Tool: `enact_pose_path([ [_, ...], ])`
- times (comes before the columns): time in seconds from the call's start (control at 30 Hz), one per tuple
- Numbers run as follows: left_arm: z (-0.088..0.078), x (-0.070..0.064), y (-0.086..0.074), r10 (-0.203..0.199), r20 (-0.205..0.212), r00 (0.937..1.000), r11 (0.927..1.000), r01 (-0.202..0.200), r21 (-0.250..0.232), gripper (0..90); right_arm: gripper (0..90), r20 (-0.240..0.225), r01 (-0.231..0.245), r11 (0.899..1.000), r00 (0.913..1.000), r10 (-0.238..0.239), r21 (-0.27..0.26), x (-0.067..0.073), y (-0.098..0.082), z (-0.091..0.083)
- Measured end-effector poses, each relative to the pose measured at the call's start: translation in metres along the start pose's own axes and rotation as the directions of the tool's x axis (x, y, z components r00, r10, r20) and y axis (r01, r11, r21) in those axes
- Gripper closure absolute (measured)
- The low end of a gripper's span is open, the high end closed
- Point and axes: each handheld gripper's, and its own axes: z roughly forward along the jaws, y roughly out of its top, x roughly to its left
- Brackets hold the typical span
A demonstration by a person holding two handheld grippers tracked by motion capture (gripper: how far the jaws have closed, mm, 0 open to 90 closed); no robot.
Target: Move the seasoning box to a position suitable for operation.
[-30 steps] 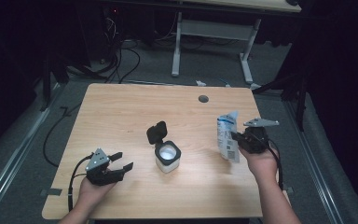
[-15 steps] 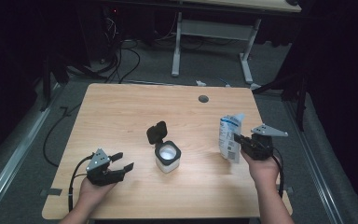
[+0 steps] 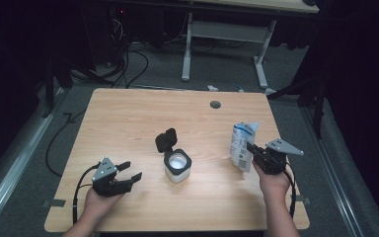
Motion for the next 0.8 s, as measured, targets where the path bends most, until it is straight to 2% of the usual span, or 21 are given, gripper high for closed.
enact_pose_path([
  [0.17,0.001,-0.001,0.0,0.006,0.0,1.0,1.0,-0.006,0.005,35.1,89.5,0.009,-0.001,0.999,1.0,0.001,-0.054,-0.001,-0.006,0.003],
  [0.27,0.001,-0.001,0.0,0.008,0.002,1.0,0.9999,-0.008,0.007,35.1,89.5,0.014,-0.01,0.998,0.9998,0.011,-0.067,-0.004,-0.01,0.004],
  [0.33,0.001,-0.002,0.0,0.009,0.0,1.0,0.9999,-0.009,0.007,35.1,89.4,0.01,-0.009,0.998,0.9999,0.009,-0.056,-0.004,-0.014,0.006],
  [0.4,0.001,-0.002,0.0,0.011,0.001,0.9999,0.9999,-0.011,0.009,35.1,87.8,0.015,-0.001,0.998,0.9999,0.002,-0.068,-0.004,-0.019,0.005],
  [0.57,0.002,-0.003,-0.001,0.013,0.003,0.9999,0.9999,-0.013,0.01,35.1,85.3,0.02,-0.015,0.998,0.9997,0.016,-0.064,-0.006,-0.027,0.002],
  [0.8,0.002,-0.003,0.0,0.015,0.006,0.9999,0.9998,-0.015,0.012,35.1,81.1,0.02,-0.023,0.998,0.9995,0.024,-0.053,-0.006,-0.027,0.001],
])
